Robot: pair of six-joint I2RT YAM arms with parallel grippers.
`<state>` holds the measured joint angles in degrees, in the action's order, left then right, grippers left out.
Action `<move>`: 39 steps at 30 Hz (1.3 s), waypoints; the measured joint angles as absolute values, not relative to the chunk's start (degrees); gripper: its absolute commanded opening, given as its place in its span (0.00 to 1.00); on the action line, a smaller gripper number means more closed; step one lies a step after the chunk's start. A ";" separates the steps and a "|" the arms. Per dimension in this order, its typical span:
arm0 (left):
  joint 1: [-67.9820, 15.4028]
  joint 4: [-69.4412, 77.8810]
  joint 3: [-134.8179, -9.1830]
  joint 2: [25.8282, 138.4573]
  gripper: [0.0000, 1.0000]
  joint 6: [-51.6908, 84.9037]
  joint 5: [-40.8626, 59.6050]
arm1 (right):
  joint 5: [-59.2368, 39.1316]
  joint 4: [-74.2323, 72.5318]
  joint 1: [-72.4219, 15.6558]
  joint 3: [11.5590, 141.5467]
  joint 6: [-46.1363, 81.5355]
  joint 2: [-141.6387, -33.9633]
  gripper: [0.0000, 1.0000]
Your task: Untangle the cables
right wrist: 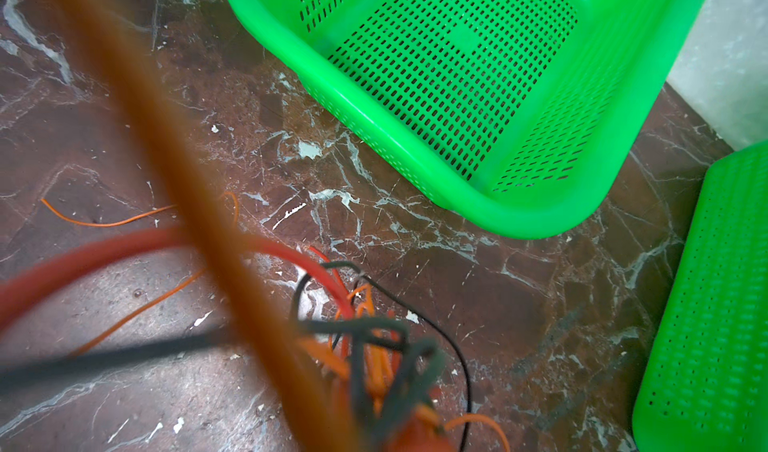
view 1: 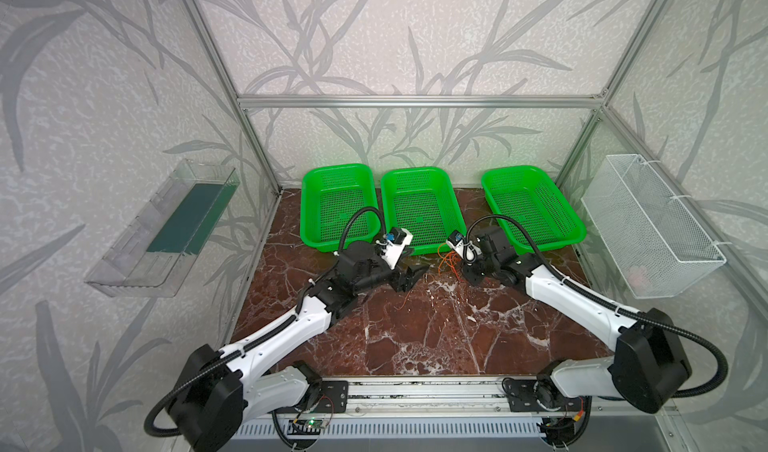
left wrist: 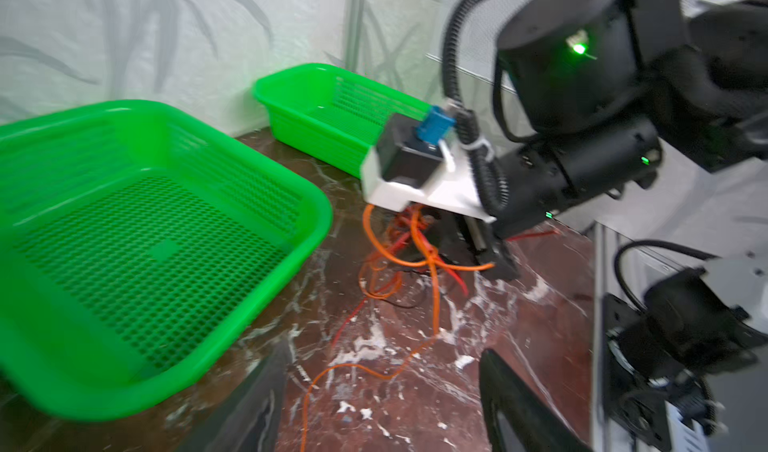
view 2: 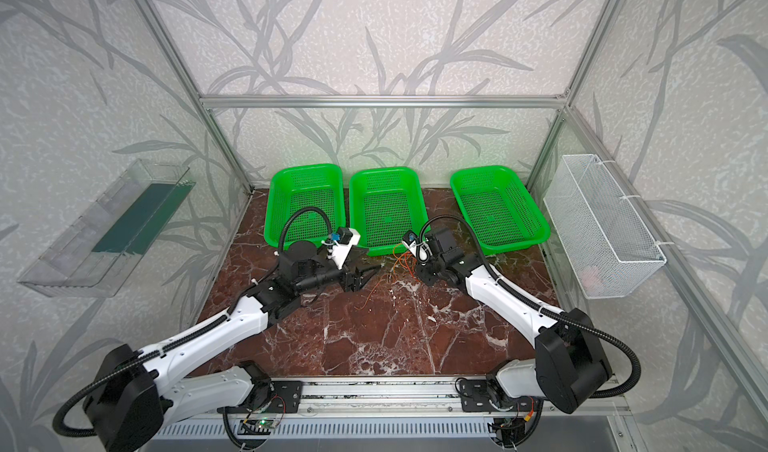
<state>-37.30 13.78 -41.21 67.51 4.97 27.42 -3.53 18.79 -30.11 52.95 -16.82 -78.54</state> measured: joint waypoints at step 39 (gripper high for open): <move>-42.72 -11.42 -59.94 82.70 0.00 -6.81 34.15 | -8.84 11.57 -29.30 33.54 -17.91 -49.01 0.67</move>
